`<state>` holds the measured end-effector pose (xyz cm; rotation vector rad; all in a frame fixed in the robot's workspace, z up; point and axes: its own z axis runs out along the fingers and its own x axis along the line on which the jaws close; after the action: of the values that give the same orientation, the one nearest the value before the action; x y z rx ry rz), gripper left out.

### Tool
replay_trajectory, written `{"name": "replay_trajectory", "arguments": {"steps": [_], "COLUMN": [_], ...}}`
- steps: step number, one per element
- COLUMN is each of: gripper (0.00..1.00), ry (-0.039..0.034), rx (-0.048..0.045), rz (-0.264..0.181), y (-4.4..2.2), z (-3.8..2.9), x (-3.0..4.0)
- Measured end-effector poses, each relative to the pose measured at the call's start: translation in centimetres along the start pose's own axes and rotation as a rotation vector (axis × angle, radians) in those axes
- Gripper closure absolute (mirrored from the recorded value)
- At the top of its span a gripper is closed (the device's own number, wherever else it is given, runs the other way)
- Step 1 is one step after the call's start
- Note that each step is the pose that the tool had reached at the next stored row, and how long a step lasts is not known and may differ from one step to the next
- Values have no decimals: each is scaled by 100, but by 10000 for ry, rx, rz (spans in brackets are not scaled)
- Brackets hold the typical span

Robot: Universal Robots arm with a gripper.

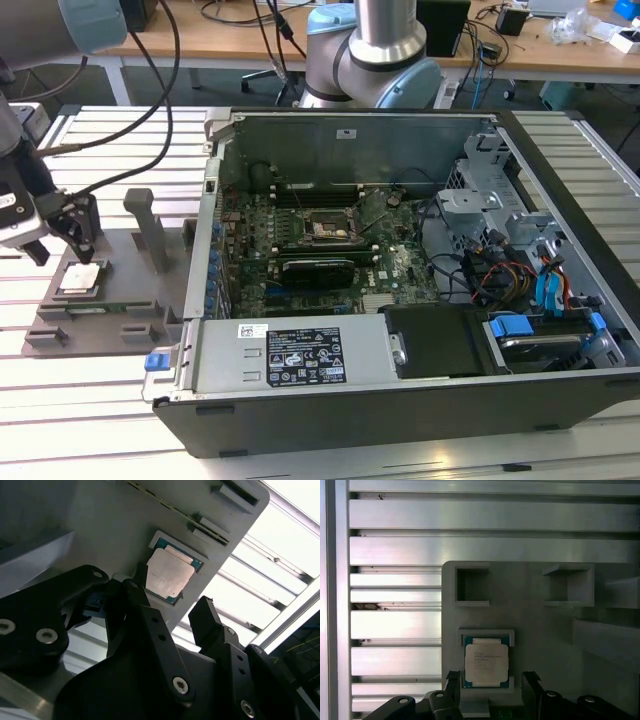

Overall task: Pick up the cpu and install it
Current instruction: 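Pick up the cpu and move it towards the insertion slot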

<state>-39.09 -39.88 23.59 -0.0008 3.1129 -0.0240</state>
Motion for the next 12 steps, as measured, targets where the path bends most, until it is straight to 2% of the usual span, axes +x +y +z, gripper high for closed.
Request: {"name": "replay_trajectory", "arguments": {"steps": [12], "gripper": [39], "ry": [1], "rx": [0], "rz": [0], "y": [1], "z": [83], "x": [2]}}
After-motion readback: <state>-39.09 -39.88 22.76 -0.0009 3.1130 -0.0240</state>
